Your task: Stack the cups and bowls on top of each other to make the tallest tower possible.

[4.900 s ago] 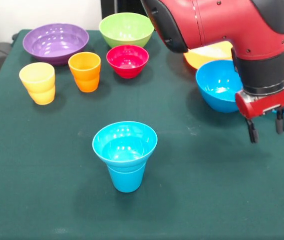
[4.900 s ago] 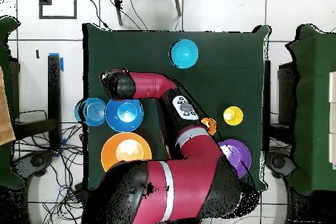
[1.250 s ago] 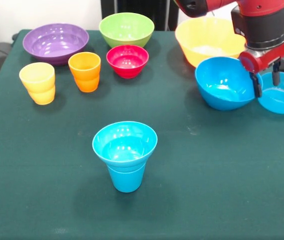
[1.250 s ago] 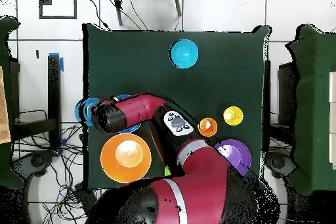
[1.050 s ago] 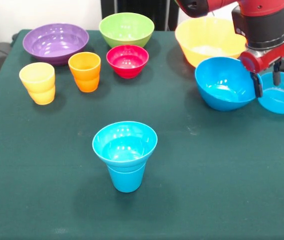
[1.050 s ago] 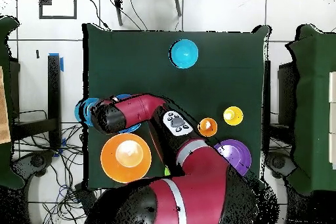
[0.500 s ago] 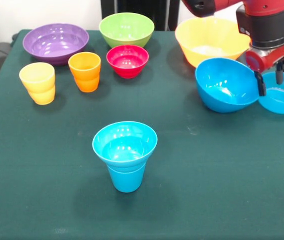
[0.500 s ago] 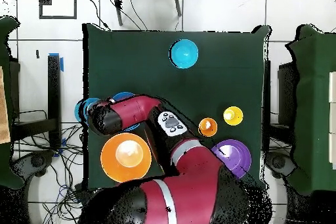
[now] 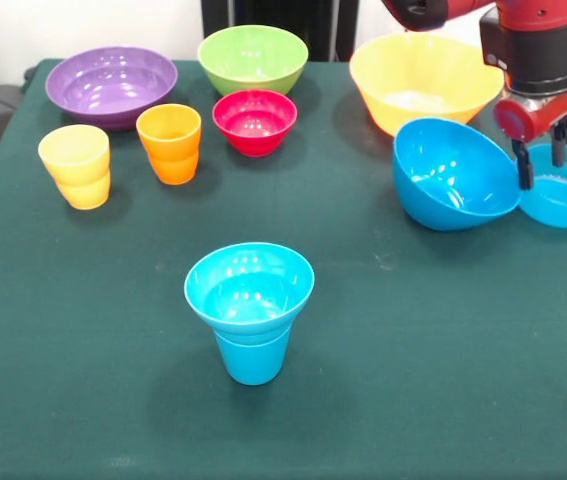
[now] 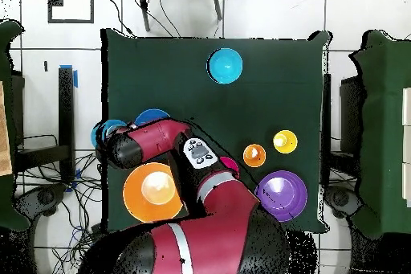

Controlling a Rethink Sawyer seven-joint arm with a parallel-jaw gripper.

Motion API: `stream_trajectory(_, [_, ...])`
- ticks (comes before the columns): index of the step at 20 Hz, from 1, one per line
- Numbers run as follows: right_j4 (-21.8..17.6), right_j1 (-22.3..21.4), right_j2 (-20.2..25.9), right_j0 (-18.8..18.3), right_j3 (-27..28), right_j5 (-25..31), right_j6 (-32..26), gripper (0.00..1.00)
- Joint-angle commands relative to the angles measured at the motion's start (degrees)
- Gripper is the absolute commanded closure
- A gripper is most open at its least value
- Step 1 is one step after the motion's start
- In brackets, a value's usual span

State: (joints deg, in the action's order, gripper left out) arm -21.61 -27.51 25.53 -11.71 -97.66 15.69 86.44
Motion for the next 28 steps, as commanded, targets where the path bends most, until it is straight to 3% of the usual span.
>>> stream_trajectory(1, [-3.4,1.8,-4.8,1.5,5.3,4.0,2.6,0.00])
stream_trajectory(7, [-3.1,2.7,-6.6,3.4,8.7,5.1,2.5,0.00])
stream_trajectory(16, [-1.4,3.4,-5.7,3.5,12.5,8.1,0.9,0.00])
stream_trajectory(28, [-2.2,2.2,-5.8,3.3,10.4,8.1,1.5,0.00])
